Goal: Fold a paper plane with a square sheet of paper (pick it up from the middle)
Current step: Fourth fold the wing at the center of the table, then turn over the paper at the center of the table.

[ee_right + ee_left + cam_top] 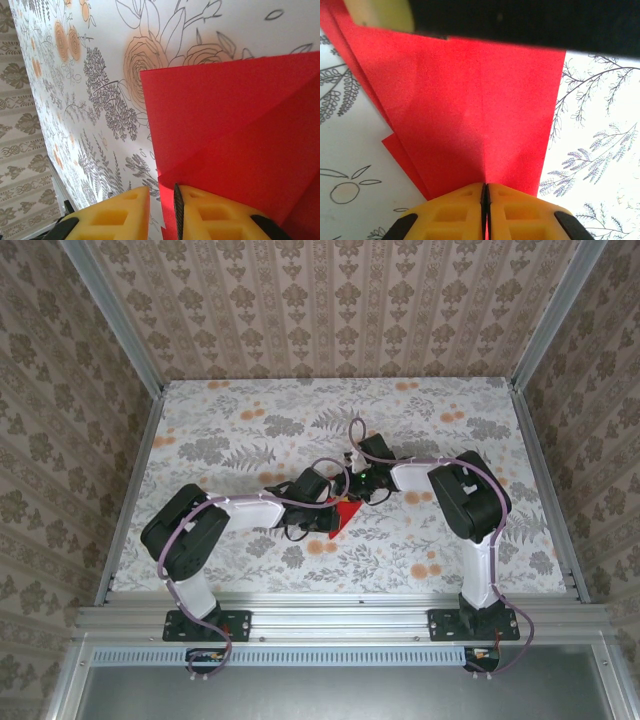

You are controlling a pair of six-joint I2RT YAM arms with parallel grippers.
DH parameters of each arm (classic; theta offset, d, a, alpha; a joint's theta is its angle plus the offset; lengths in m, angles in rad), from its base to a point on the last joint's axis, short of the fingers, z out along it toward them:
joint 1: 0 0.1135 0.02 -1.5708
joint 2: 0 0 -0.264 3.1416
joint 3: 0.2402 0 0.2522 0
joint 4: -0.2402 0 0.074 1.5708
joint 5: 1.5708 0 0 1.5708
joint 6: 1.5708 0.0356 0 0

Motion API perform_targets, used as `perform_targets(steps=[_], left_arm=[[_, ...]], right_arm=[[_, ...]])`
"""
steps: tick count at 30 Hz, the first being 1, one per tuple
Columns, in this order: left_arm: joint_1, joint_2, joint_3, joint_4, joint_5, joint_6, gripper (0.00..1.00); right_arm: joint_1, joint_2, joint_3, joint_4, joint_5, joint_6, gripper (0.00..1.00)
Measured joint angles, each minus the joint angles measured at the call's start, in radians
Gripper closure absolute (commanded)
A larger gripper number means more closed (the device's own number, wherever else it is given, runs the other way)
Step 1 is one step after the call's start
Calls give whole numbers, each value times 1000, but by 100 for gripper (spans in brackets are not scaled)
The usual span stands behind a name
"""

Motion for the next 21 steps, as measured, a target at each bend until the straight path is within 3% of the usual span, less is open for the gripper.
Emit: perform_targets(steps=[21], left_arm=[[1,14,13,-6,0,53,90]], right_arm=[[-97,59,82,-15,-16,-26,74]])
